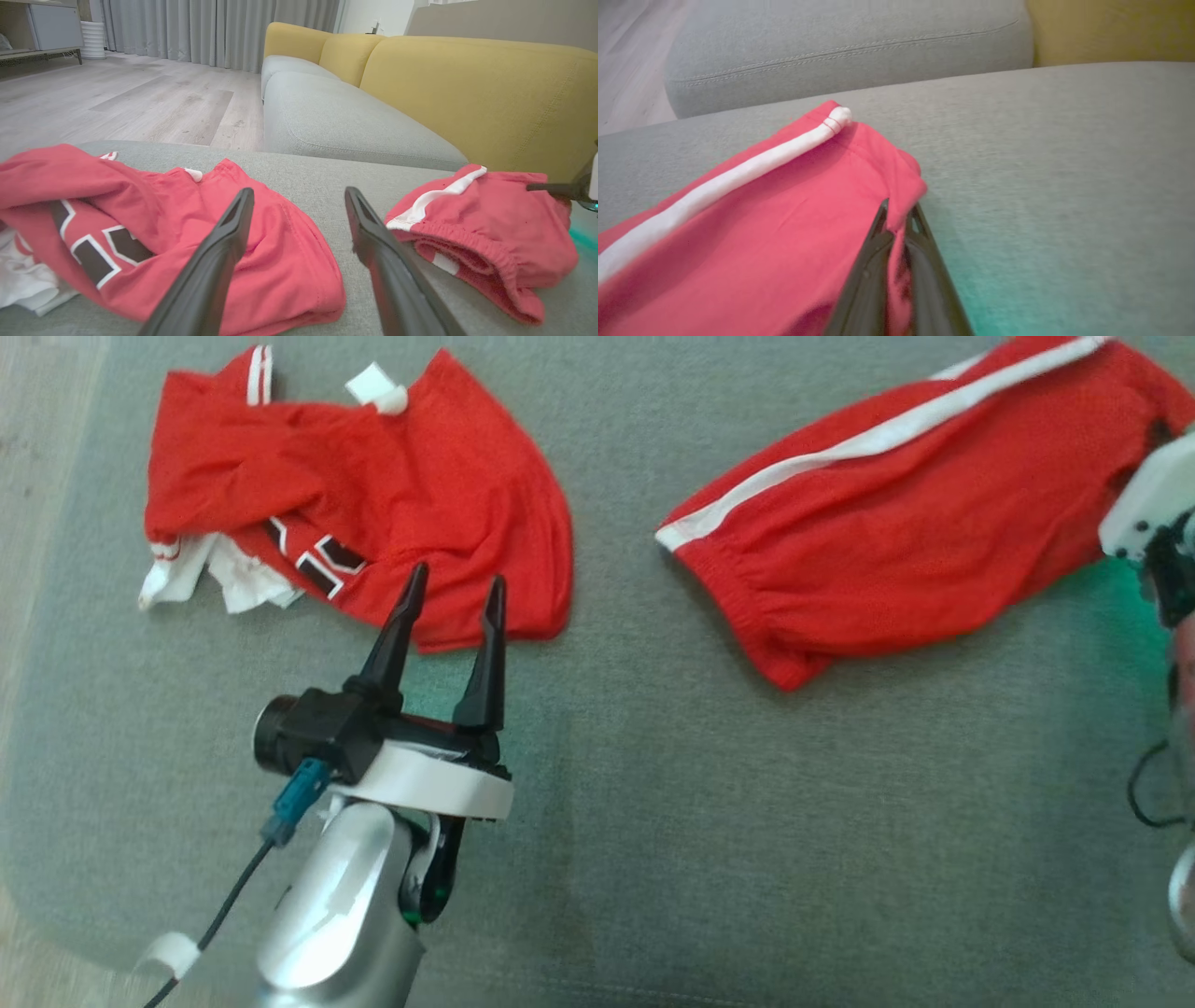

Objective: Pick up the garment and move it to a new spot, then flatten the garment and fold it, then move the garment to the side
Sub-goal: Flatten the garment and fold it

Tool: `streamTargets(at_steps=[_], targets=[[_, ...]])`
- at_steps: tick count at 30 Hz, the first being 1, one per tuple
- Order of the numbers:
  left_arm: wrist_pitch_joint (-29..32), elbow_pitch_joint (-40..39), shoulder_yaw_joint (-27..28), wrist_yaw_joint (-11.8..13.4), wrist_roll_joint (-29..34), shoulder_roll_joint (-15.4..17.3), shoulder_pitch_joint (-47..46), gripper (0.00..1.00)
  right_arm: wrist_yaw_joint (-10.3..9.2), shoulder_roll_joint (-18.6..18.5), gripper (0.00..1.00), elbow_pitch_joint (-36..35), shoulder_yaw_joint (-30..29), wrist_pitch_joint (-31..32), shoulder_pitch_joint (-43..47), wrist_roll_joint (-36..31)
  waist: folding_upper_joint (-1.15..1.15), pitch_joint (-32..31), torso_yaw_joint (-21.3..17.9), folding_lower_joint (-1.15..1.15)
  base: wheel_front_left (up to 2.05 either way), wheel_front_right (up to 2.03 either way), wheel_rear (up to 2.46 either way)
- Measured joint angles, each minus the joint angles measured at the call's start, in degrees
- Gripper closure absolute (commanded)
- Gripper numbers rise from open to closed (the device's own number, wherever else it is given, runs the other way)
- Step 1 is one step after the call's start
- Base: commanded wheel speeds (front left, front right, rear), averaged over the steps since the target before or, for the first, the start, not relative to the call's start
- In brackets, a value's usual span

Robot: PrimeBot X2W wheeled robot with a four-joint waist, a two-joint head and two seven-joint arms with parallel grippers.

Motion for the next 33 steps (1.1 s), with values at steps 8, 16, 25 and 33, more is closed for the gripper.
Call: streamTargets(at_steps=[8, 16, 25, 33], targets=[[0.00, 0.60, 1.16, -0.48, 0.98, -0.04, 2.68, 0.00, 0.00, -5.35, 1.00, 2.18, 0.54, -4.66, 7.17, 7.82, 0.00, -4.14, -2.78, 0.00, 0.00, 0.00, 0.00], [0.00, 0.99, 1.89, -0.55, 1.51, -0.05, 4.63, 0.00, 0.00, -8.86, 1.00, 2.77, -3.74, -6.97, 14.00, 13.39, 0.00, -7.42, -4.37, -0.01, 0.00, 0.00, 0.00], [0.00, 1.27, 2.66, -0.56, 1.88, -0.04, 5.82, 0.00, 0.00, -5.94, 1.00, 0.81, -3.91, -10.49, 16.17, 15.43, 0.00, -9.18, -4.63, 0.00, 0.00, 0.00, 0.00], [0.00, 1.72, 2.70, -0.55, 1.99, -0.04, 6.06, 0.00, 0.00, -0.53, 1.00, -5.08, 5.05, -12.62, 16.14, 21.67, 0.00, -11.75, -4.82, 0.00, 0.00, 0.00, 0.00]])
